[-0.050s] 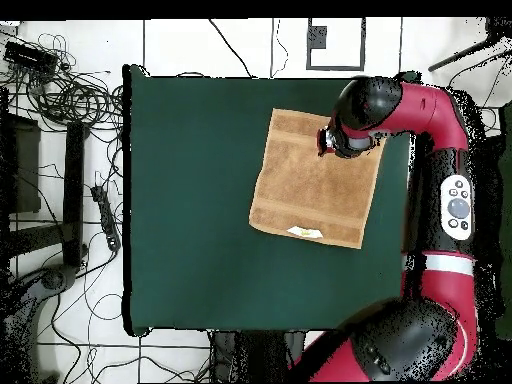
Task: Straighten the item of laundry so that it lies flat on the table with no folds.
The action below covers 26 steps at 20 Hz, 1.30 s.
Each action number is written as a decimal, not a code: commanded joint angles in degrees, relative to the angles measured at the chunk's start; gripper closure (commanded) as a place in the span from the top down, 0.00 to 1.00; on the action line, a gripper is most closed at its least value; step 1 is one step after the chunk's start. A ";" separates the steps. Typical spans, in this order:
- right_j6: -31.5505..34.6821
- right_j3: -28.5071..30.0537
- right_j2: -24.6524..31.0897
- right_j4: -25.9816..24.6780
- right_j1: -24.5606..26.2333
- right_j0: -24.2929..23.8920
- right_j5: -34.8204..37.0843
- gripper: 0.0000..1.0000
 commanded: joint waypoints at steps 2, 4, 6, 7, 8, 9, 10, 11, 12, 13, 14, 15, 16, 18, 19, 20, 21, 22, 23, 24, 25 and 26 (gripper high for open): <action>15.40 16.28 -8.16 4.50 -3.39 4.31 -6.05 1.00; 14.44 15.73 -9.21 5.55 -3.03 4.89 -5.47 1.00; 14.56 17.44 -10.15 6.31 -3.71 4.87 -7.97 1.00; 14.75 18.64 -10.54 6.73 -4.21 4.74 -9.65 1.00; 14.89 20.10 -10.93 7.06 -4.92 4.54 -11.46 1.00; 14.20 20.98 -11.54 7.22 -5.54 4.61 -11.23 1.00; 13.51 21.87 -12.15 7.39 -6.15 4.69 -11.00 1.00; 12.38 22.45 -12.79 7.62 -6.63 4.79 -9.99 1.00; 11.32 23.22 -13.32 7.92 -7.09 4.65 -10.07 1.00; 10.47 24.37 -13.73 8.17 -7.68 4.42 -10.57 1.00; 9.62 25.51 -14.14 8.43 -8.26 4.20 -11.07 1.00; 9.84 27.35 -14.46 9.07 -8.98 3.80 -12.23 1.00; 10.82 29.31 -14.82 9.43 -9.70 3.47 -14.41 1.00; 13.38 32.88 -15.50 10.53 -10.75 2.85 -18.37 1.00; 14.28 34.05 -15.87 11.00 -11.03 2.81 -19.67 1.00; 14.51 35.12 -16.23 11.49 -11.33 2.78 -20.63 1.00; 14.24 36.26 -16.80 11.93 -11.88 2.87 -20.89 1.00; 13.72 37.40 -17.51 12.18 -12.55 3.07 -20.95 1.00; 12.84 37.97 -18.25 12.30 -12.65 3.40 -20.32 1.00; 11.96 38.54 -18.99 12.41 -12.75 3.73 -19.69 1.00; 10.18 38.35 -19.53 12.15 -12.05 4.03 -18.98 1.00; 8.86 38.80 -19.68 12.13 -11.21 3.82 -19.48 1.00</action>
